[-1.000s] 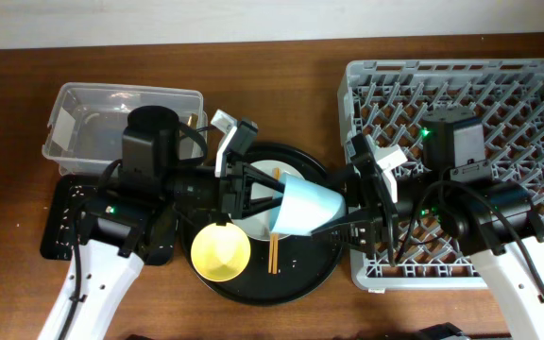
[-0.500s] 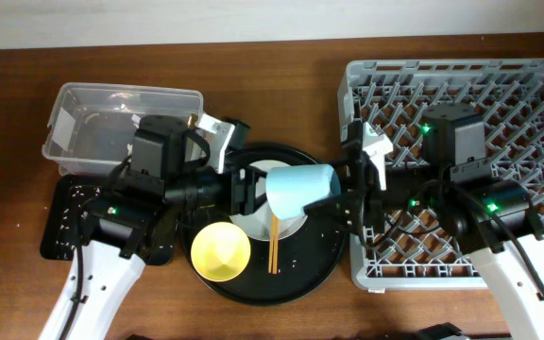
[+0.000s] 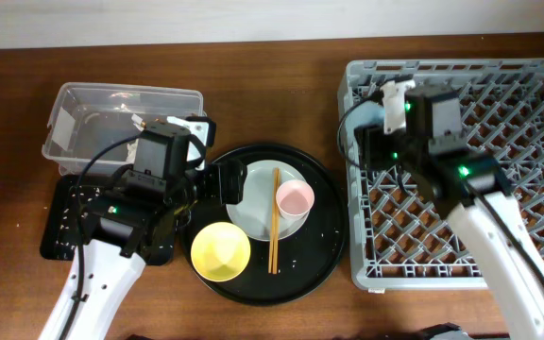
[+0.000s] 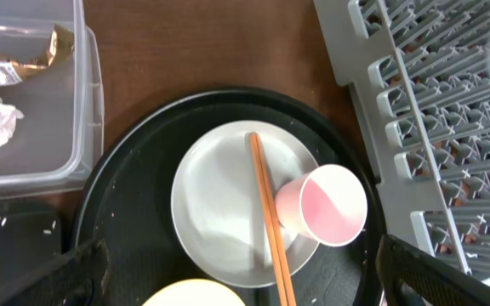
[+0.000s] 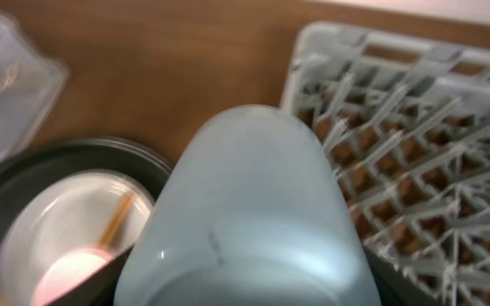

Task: Sort waste into correct bins and load items into the dishwasher rack
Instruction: 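Place the blue cup upside down in the rack with the right gripper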

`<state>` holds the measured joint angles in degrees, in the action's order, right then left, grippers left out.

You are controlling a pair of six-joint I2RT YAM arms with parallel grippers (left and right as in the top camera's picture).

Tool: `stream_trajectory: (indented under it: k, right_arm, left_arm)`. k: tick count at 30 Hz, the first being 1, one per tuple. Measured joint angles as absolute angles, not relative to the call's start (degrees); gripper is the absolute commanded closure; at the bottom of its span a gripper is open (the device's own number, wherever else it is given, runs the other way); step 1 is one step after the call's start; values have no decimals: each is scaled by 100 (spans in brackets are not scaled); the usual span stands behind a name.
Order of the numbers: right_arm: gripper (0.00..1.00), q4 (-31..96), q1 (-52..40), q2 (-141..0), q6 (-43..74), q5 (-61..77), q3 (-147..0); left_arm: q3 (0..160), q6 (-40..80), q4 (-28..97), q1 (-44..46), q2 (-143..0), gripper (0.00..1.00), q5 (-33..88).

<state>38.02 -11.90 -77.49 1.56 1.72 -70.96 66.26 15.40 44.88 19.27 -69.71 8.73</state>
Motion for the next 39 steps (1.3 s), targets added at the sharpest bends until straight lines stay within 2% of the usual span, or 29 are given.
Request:
stream_trajectory:
  k: [5, 13, 14, 15, 20, 21, 27, 34, 35, 37, 39]
  right_arm:
    - [38, 2969, -235, -9290, 176, 156, -7096]
    - [38, 2821, -137, -9972, 154, 790, -7194]
    - [35, 2757, -137, -9972, 152, 810, -7194]
    - [23, 2792, -137, -9970, 169, 823, -7194]
    - [13, 2871, -137, -9970, 154, 858, -7194]
    - [1, 3000, -137, -9948, 156, 862, -7223]
    - [1, 4206, -137, -8342, 165, 1243, -8099]
    - [2, 4228, -137, -8374, 172, 1273, -8112]
    - [1, 4226, -137, -8374, 172, 1282, -8112]
    - [2, 4226, -137, -8374, 169, 1282, -8112]
    - [2, 4228, -137, -8374, 167, 1282, -8112]
  left_arm:
    - [6622, 1538, 4484, 1927, -6976, 1, 851]
    - [6622, 1538, 4482, 1927, -6976, 1, 851]
    - [6622, 1538, 4482, 1927, -6976, 1, 849]
    - [6622, 1540, 4482, 1927, -6976, 1, 849]
    - [6622, 1538, 4480, 1927, -6976, 1, 851]
    - [6622, 1538, 4480, 1927, -6976, 1, 849]
    - [6622, 1540, 4482, 1927, -6976, 1, 849]
    - [6622, 1544, 4200, 1927, -6976, 1, 849]
    - [6622, 1625, 4150, 1927, -6976, 4, 851]
    - [6622, 1872, 4147, 1927, -6976, 36, 1096]
    - [6622, 2117, 4125, 2078, -7067, 45, 1376]
